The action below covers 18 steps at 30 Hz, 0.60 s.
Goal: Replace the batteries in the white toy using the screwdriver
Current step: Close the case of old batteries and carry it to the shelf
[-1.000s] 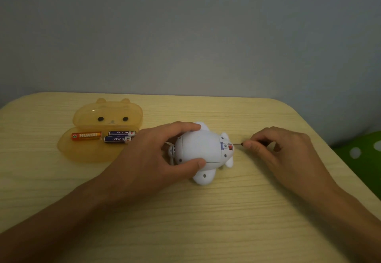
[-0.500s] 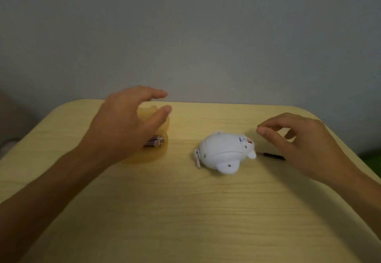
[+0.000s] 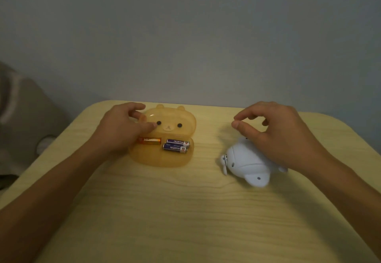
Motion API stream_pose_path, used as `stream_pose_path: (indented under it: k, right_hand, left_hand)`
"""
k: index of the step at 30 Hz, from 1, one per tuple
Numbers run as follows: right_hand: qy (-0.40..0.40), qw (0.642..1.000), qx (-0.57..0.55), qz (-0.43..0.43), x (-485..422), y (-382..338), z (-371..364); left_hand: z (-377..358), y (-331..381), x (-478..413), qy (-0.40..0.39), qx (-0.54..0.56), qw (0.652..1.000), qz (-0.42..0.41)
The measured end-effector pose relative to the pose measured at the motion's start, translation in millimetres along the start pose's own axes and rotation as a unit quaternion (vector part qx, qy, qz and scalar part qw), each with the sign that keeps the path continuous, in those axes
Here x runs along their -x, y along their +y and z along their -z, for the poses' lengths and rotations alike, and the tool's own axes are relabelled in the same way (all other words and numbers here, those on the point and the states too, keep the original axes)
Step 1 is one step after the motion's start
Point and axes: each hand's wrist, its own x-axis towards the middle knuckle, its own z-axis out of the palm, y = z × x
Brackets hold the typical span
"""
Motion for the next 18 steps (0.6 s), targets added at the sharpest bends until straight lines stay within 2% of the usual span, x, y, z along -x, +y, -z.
stream_pose_path:
  k: [6,10,12,15,18]
  right_hand:
    - [-0.098,0.995,0.032,0.009,-7,-21,-12]
    - [-0.096,0.995,-0.025,0.027,-10,-31,-19]
    - [-0.1,0.994,-0.045,0.029,-10,-35,-22]
    - [-0.128,0.991,-0.036,0.025,-8,-38,-24]
    - [-0.165,0.986,0.004,0.04,-6,-43,-20]
  left_hand:
    - [4,9,13,0.023,0.045,0.992,-0.115]
    - [4,15,25,0.037,0.055,0.978,-0.198]
    - [5,19,31,-0.012,0.05,0.971,-0.235]
    - [8,16,36,-0.13,0.043,0.96,-0.246]
    - [12,15,38,-0.152,0.122,0.955,-0.226]
